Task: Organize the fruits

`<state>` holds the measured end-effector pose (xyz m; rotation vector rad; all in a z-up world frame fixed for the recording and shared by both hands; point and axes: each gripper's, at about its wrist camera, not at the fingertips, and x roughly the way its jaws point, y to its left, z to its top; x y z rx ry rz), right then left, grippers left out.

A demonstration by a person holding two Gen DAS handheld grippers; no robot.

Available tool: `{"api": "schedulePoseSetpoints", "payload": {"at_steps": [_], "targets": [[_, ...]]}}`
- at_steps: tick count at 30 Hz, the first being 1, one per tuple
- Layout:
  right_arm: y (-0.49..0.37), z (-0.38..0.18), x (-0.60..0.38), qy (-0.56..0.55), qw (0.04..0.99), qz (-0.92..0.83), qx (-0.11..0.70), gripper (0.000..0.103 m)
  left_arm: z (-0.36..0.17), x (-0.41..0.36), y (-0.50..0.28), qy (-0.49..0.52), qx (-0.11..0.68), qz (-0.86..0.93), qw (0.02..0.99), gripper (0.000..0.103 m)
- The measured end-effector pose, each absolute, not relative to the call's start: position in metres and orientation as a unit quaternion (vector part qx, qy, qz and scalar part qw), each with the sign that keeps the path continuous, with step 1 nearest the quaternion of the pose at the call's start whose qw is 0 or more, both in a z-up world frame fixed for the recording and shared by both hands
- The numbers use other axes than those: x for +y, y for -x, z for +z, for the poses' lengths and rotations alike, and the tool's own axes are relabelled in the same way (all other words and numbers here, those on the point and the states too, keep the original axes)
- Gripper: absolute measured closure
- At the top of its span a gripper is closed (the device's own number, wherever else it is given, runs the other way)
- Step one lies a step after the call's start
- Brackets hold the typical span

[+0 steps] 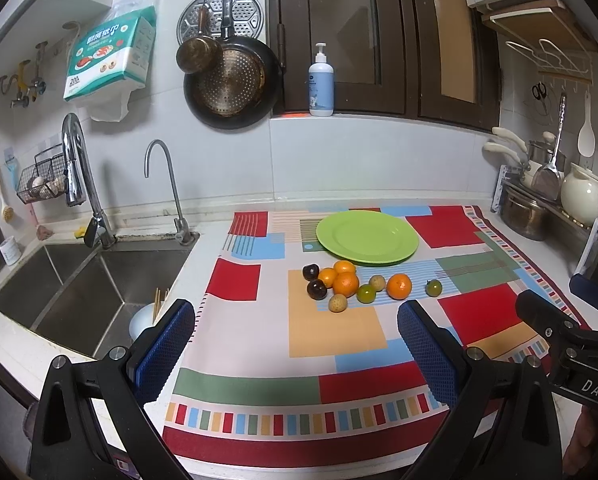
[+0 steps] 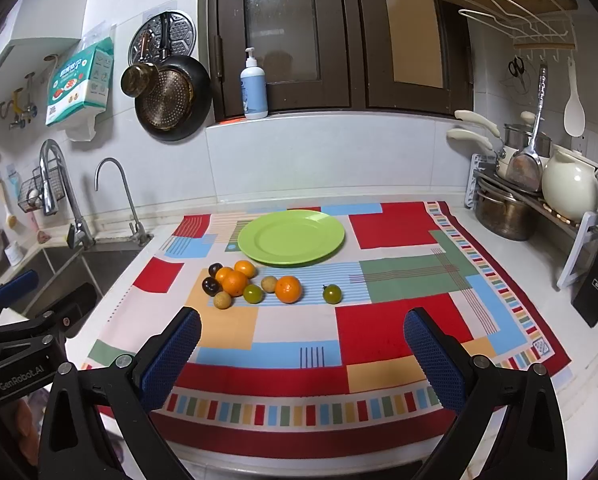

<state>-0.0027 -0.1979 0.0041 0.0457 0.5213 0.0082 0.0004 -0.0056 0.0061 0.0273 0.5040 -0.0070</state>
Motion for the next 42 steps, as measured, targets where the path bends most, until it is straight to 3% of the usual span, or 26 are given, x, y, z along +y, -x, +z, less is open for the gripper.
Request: {"api": "schedulePoseSetpoints", "payload": {"at_steps": [39,42], "targets": [[-0.027,-0.012,-0.198,-0.019,0.962,0.016,0.272,0.001,-0.018,-0.01,-0.031,-0.009,0.269,-0.01,0.963,0.0],[-0.039,-0.018,-0.195,-0.013,0.961,0.015,0.276,0.001,-0.023,-0.01,-0.045,-0.016,0.269,-0.01,0.963,0.004]]}}
